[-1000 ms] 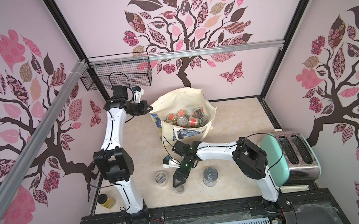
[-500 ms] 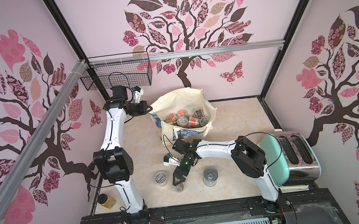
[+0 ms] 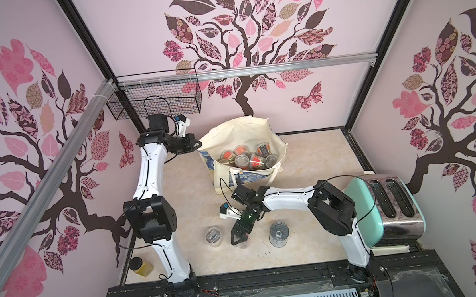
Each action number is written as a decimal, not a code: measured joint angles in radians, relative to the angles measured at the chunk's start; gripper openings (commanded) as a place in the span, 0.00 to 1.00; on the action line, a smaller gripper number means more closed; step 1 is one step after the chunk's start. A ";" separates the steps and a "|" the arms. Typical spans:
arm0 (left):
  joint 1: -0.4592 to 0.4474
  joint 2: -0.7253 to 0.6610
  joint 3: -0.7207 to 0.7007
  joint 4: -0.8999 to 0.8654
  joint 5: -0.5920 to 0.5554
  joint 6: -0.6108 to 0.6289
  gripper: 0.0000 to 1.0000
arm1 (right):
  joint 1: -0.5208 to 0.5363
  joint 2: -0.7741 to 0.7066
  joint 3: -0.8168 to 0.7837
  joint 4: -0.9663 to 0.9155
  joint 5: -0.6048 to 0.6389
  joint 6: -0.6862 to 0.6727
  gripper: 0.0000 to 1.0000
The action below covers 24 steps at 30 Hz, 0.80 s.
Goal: Take out the seed jars from the canvas bag
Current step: Place the seed jar at the center of the board.
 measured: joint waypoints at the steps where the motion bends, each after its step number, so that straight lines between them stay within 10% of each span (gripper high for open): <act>1: 0.000 0.000 0.000 0.000 0.000 0.000 0.00 | 0.000 -0.002 -0.005 0.005 0.000 0.003 0.80; 24: 0.005 0.000 0.001 -0.011 0.019 0.008 0.00 | -0.013 -0.002 -0.011 -0.037 -0.284 0.051 0.59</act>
